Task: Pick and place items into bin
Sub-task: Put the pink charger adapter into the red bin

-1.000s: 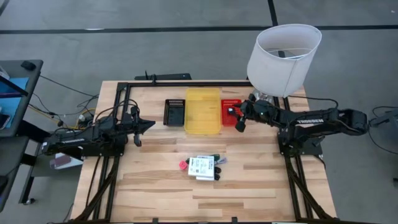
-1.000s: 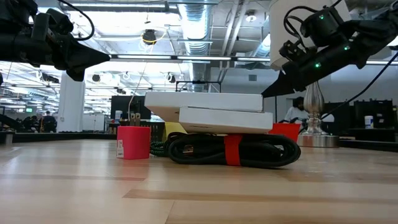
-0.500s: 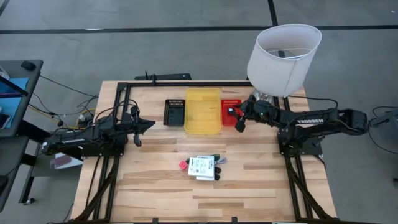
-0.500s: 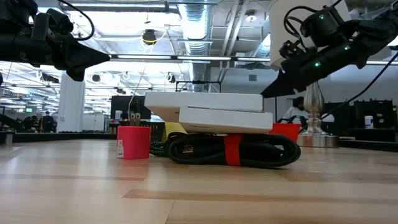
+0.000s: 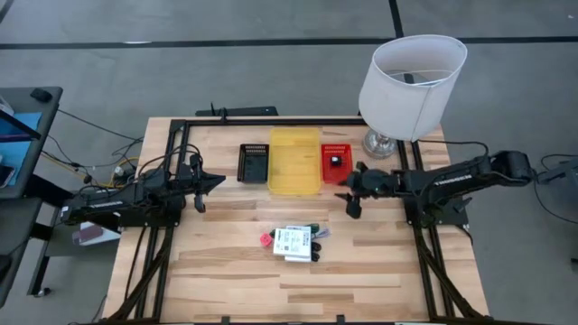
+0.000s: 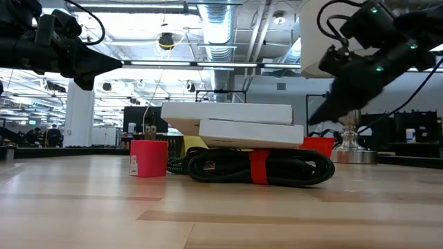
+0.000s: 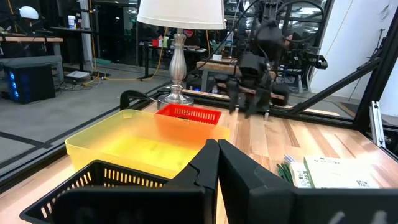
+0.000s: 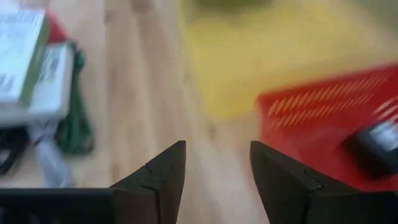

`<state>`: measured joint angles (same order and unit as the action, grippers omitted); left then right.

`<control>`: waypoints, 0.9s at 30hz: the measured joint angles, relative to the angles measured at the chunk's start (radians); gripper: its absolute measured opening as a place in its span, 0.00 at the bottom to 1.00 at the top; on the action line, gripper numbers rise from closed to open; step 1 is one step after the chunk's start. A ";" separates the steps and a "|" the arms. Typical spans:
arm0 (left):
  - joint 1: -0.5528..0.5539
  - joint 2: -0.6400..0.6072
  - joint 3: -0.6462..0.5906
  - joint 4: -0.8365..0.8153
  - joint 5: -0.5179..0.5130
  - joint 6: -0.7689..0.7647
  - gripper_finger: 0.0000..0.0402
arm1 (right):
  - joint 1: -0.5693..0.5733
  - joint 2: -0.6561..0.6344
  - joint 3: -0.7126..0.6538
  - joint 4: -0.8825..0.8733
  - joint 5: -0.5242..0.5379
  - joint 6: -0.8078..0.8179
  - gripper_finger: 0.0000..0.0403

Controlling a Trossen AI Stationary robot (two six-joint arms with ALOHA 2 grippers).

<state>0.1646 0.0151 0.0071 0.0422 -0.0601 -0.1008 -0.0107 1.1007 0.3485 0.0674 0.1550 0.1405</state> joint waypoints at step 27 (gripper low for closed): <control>0.000 0.000 0.000 0.002 -0.016 0.238 0.00 | 0.220 0.000 0.000 -0.191 0.003 0.227 0.40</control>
<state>0.1644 0.0151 0.0068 0.0437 -0.0761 0.1376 0.2092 1.1007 0.3485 -0.1238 0.1581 0.3676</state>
